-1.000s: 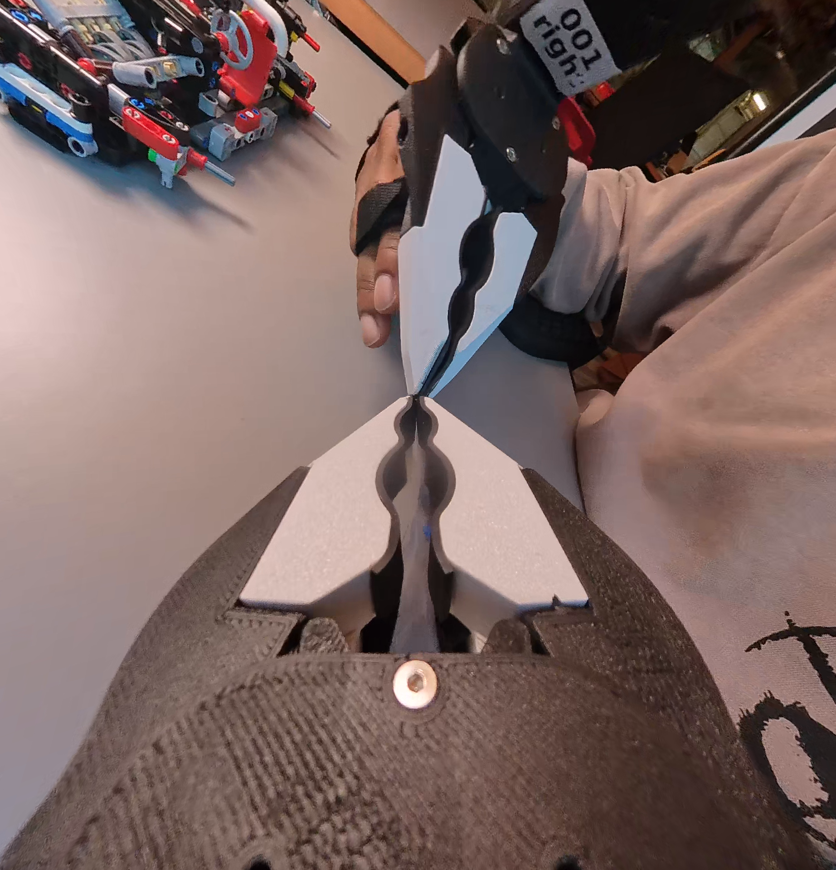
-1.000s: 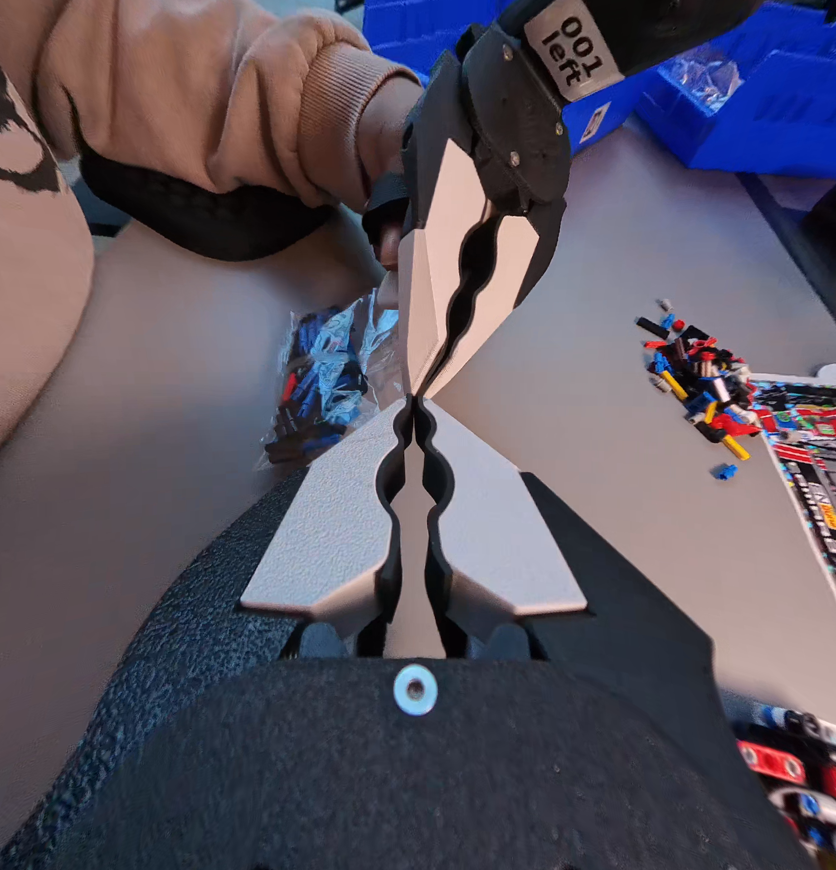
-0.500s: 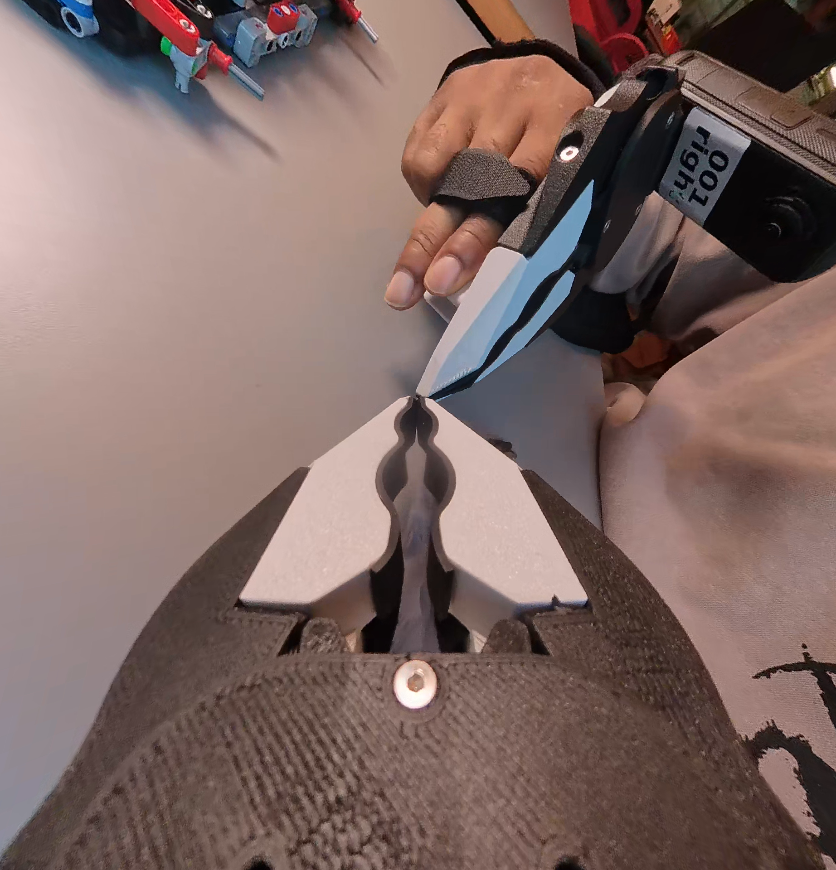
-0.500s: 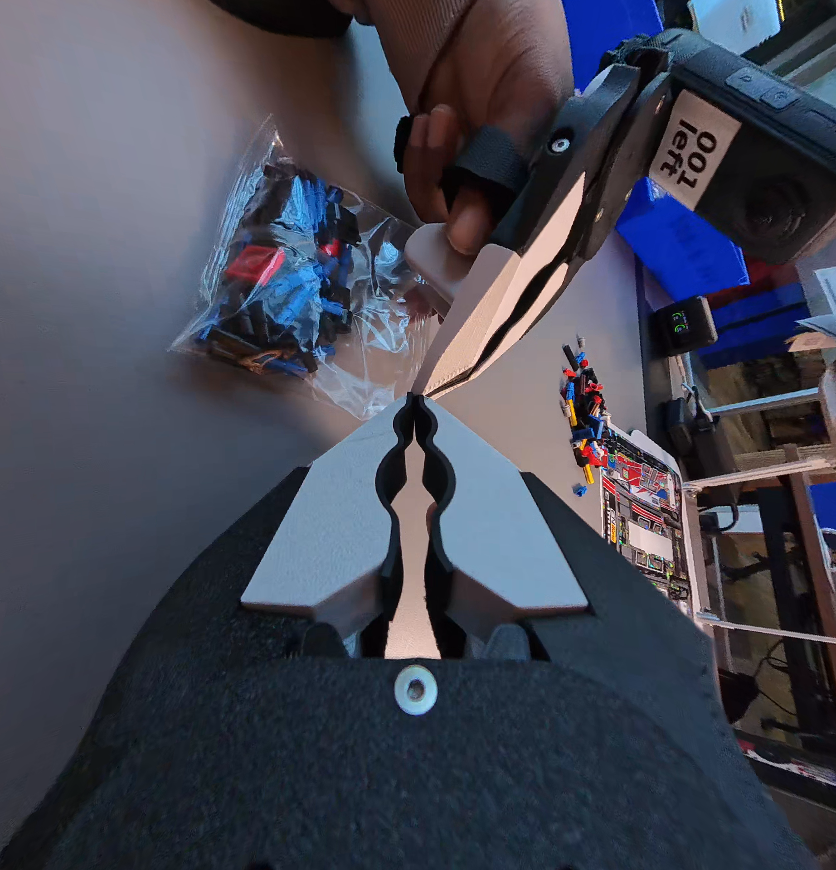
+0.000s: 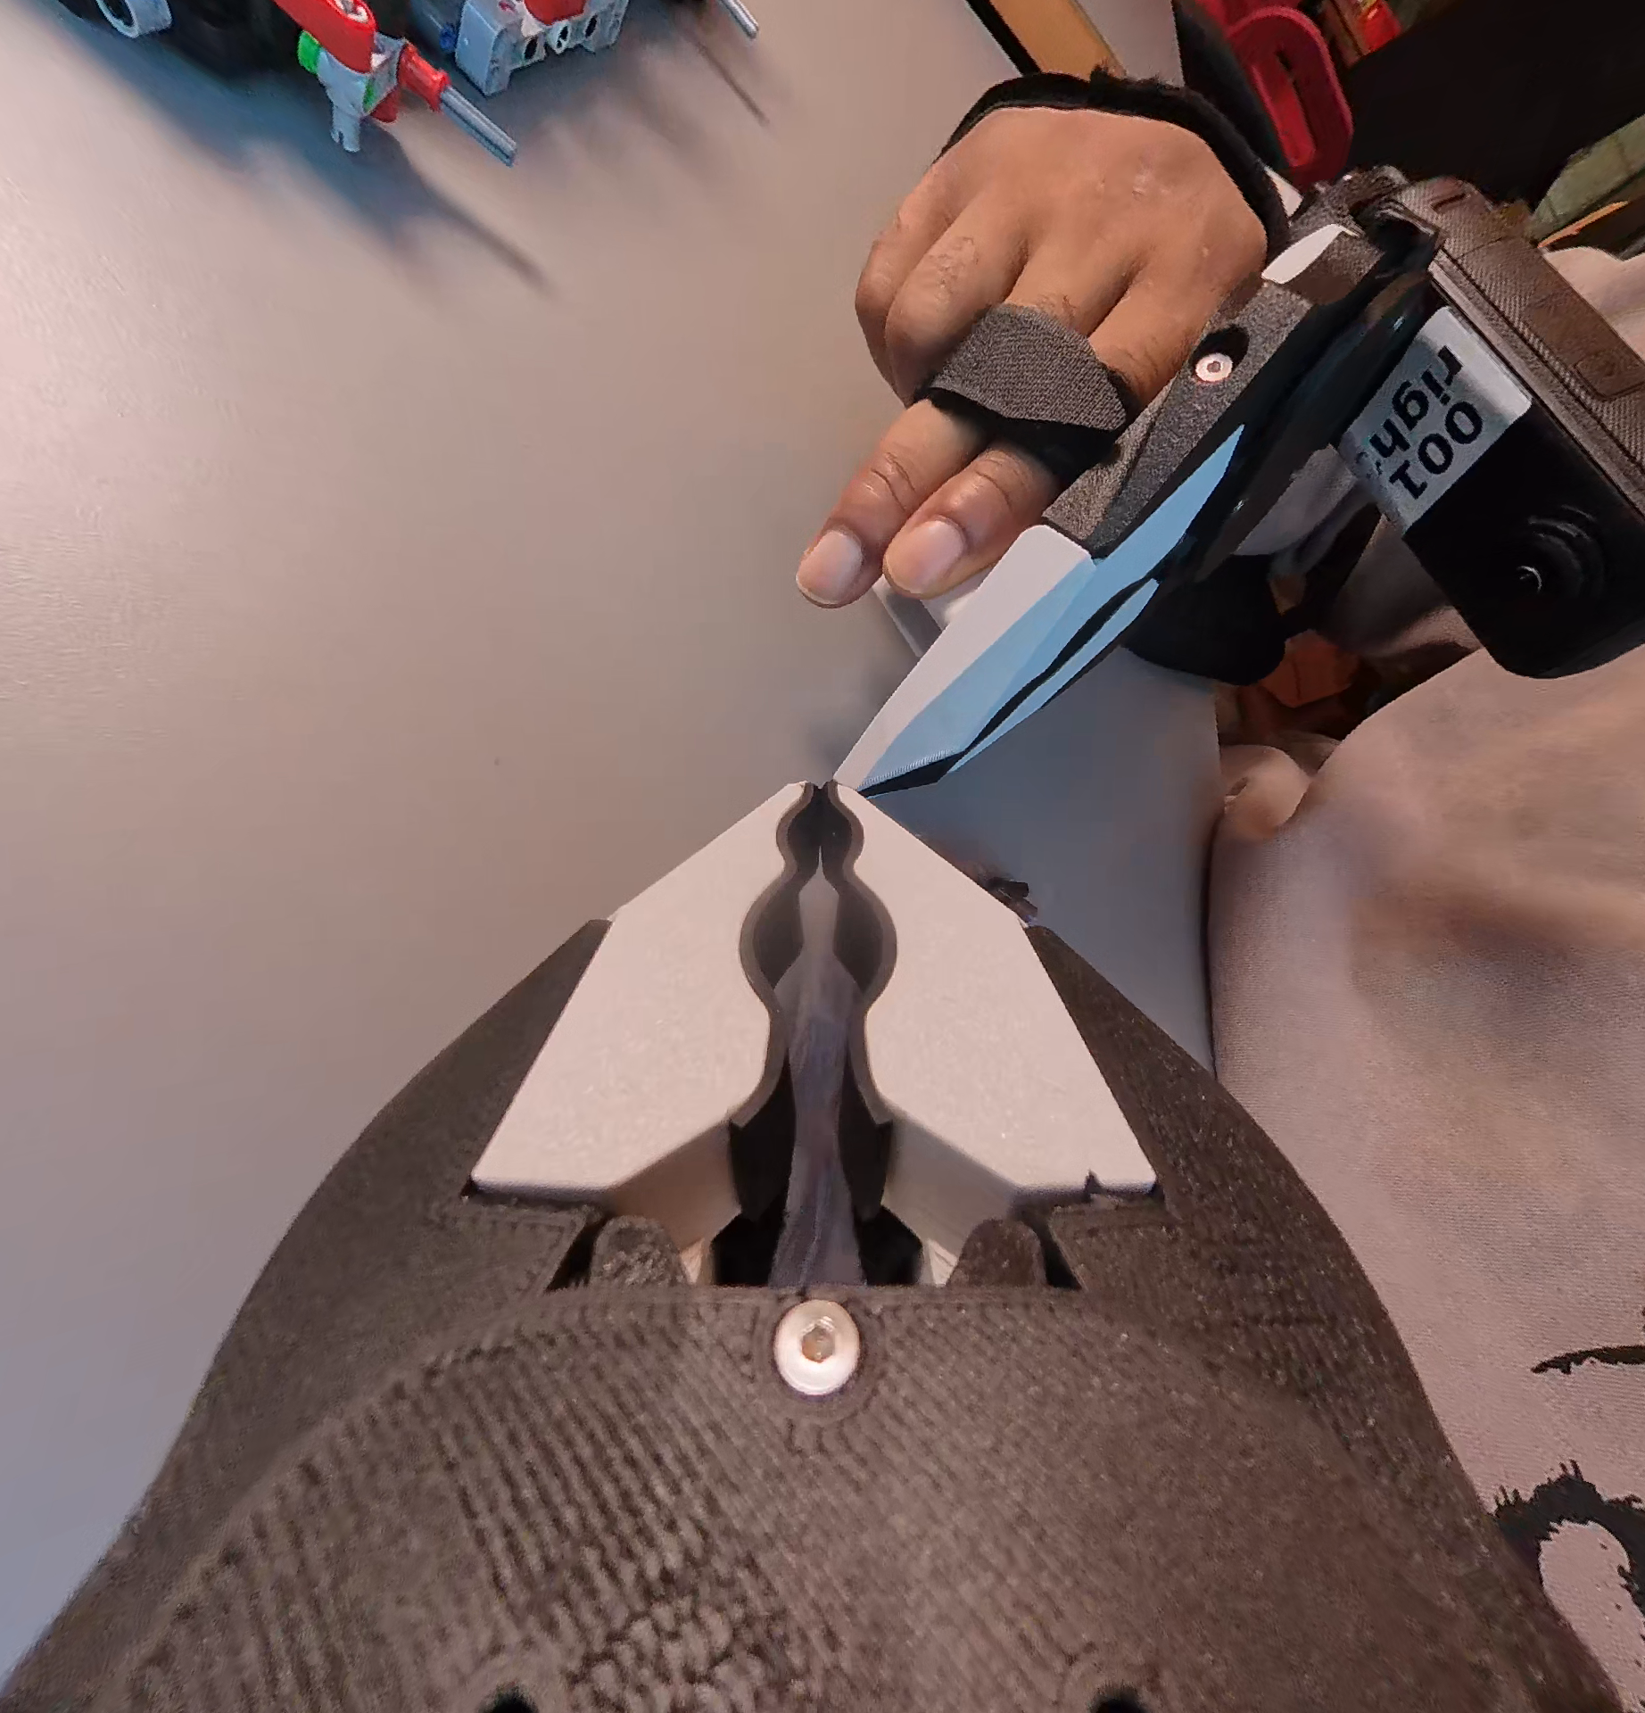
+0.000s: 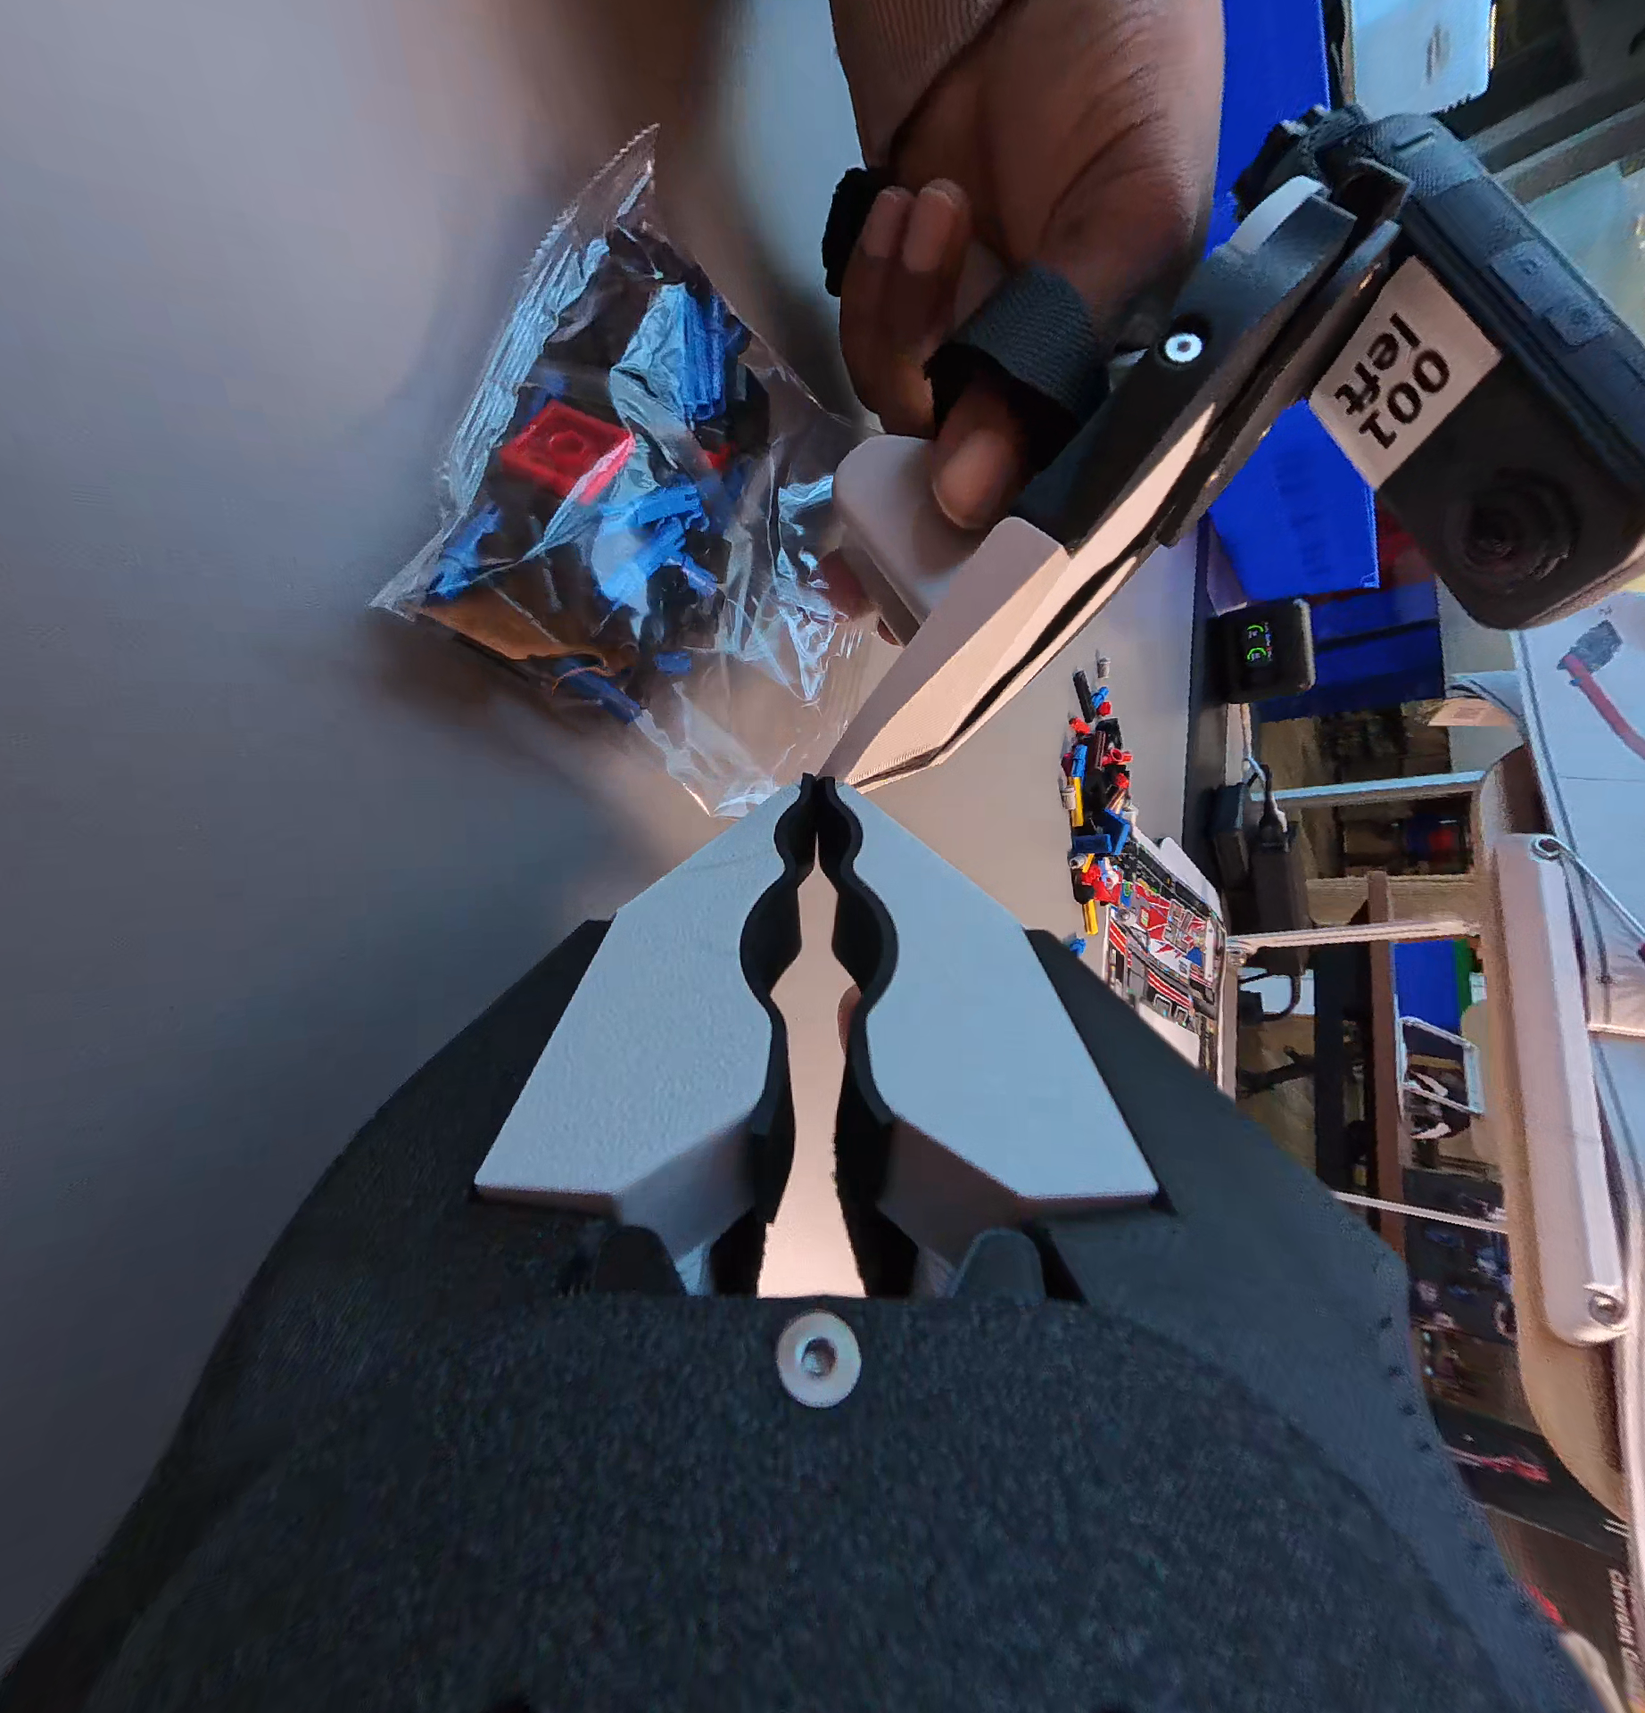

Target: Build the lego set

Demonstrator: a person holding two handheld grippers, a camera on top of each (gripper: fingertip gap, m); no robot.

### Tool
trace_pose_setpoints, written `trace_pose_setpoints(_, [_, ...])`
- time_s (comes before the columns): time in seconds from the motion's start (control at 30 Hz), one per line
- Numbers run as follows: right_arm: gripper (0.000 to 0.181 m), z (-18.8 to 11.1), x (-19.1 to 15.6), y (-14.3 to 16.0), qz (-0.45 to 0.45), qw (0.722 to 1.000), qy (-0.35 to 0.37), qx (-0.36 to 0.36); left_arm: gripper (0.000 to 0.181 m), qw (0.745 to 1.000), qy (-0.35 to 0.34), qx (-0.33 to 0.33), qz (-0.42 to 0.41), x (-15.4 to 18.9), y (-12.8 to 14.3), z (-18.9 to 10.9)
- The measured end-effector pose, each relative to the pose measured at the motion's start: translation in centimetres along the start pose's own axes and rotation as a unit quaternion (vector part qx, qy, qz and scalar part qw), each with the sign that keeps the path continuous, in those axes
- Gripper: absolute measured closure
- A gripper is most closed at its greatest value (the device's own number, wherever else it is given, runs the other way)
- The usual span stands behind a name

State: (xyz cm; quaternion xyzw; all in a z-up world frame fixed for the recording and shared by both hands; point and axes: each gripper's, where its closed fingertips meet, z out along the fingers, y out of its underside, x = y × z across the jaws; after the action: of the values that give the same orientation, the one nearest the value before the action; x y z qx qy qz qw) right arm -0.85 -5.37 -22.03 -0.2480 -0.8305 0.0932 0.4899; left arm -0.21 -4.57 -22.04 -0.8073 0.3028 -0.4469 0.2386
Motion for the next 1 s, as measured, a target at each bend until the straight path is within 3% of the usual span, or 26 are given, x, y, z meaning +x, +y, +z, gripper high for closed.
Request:
trace_pose_setpoints(0.07, [0.181,0.0,-0.2,0.1,-0.012,1.0,0.002,-0.003,0.181,1.0,-0.01,-0.001,-0.006,-0.3,0.0,0.1])
trace_pose_setpoints(0.13, [0.181,-0.6,-2.0,-3.0,0.005,0.997,-0.038,0.071,0.181,0.994,-0.103,0.037,-0.02,-4.0,-1.2,-2.3])
trace_pose_setpoints(0.17, [0.181,-0.4,-2.8,-3.1,-0.016,0.998,-0.037,0.05,0.181,0.993,-0.096,0.065,-0.032,-4.2,-2.0,-4.1])
trace_pose_setpoints(0.2, [0.181,-0.7,-2.1,-2.7,-0.026,0.998,-0.007,0.049,0.181,0.996,-0.079,0.052,-0.005,-2.9,-1.6,-4.2])
trace_pose_setpoints(0.3, [0.181,-2.0,1.7,-0.6,0.092,0.994,0.017,0.06,0.181,0.999,-0.037,0.013,0.027,0.0,-0.1,-1.2])
trace_pose_setpoints(0.4, [0.181,-2.7,2.8,-1.7,0.19,0.974,0.009,0.124,0.181,0.998,-0.044,0.028,0.044,0.0,-1.5,-1.6])
trace_pose_setpoints(0.9, [0.181,-2.8,3.3,0.4,0.332,0.932,-0.027,0.143,0.181,0.993,0.006,0.087,0.078,1.9,-2.8,-2.4])
trace_pose_setpoints(1.0, [0.168,-2.9,3.0,0.3,0.362,0.918,-0.058,0.154,0.181,0.989,0.015,0.102,0.102,2.9,-3.4,-2.6])
